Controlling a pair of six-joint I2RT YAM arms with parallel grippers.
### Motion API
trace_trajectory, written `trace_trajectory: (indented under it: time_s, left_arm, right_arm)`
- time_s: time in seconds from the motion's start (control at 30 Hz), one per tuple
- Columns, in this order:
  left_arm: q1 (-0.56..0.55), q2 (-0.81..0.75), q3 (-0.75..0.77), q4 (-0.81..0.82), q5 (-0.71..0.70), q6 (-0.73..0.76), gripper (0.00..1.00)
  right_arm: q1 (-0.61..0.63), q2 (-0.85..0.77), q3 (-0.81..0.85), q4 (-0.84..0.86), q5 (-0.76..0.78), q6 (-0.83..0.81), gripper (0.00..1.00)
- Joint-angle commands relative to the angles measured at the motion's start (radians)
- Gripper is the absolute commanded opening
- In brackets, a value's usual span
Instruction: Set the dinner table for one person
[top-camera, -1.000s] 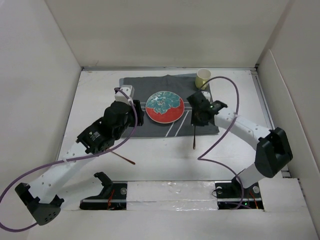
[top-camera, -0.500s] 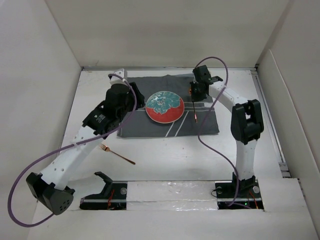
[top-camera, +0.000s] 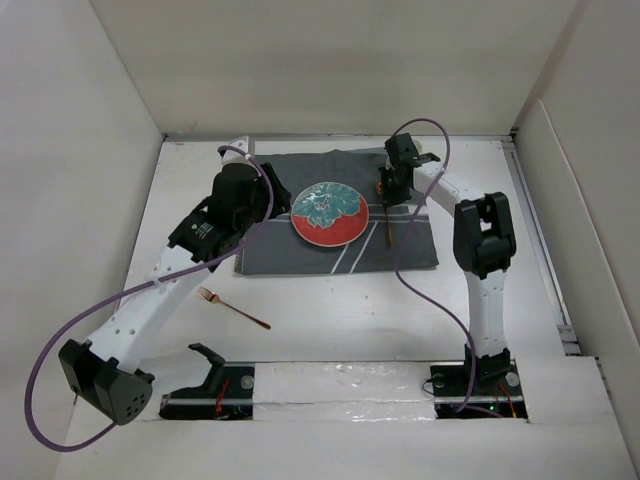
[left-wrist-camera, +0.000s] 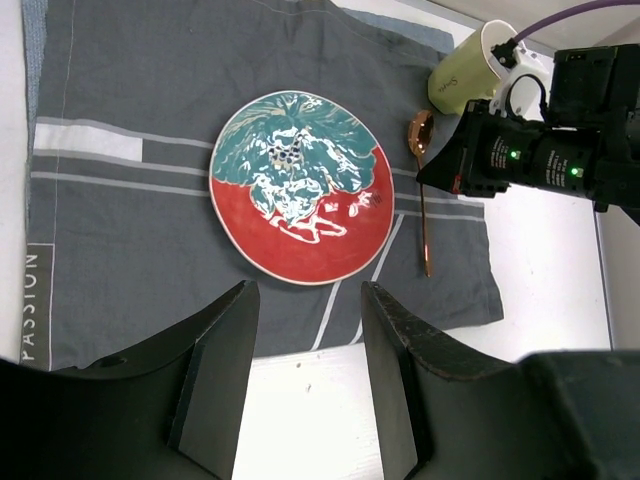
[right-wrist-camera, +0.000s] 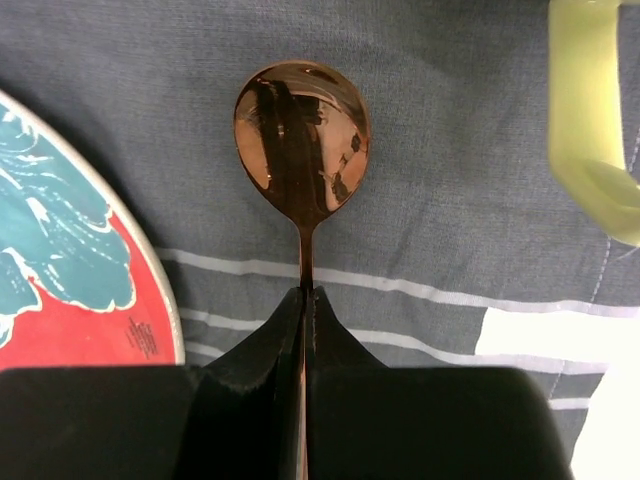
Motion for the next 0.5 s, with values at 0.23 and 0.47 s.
trace_trajectory:
  time_s: [0.23,0.47]
  left_arm:
    - [-0.004,-0.031,-0.02,-0.004,-0.01,-0.009,0.42]
    - [-0.004,-0.046,-0.004,-0.014,-0.014,0.013,0.42]
  right_arm:
    - [0.002,0.006,0.04,0.022,0.026,0.034,0.19]
    - [0.002,-0.071,0.025,0.022,0.009,0.045,0.35]
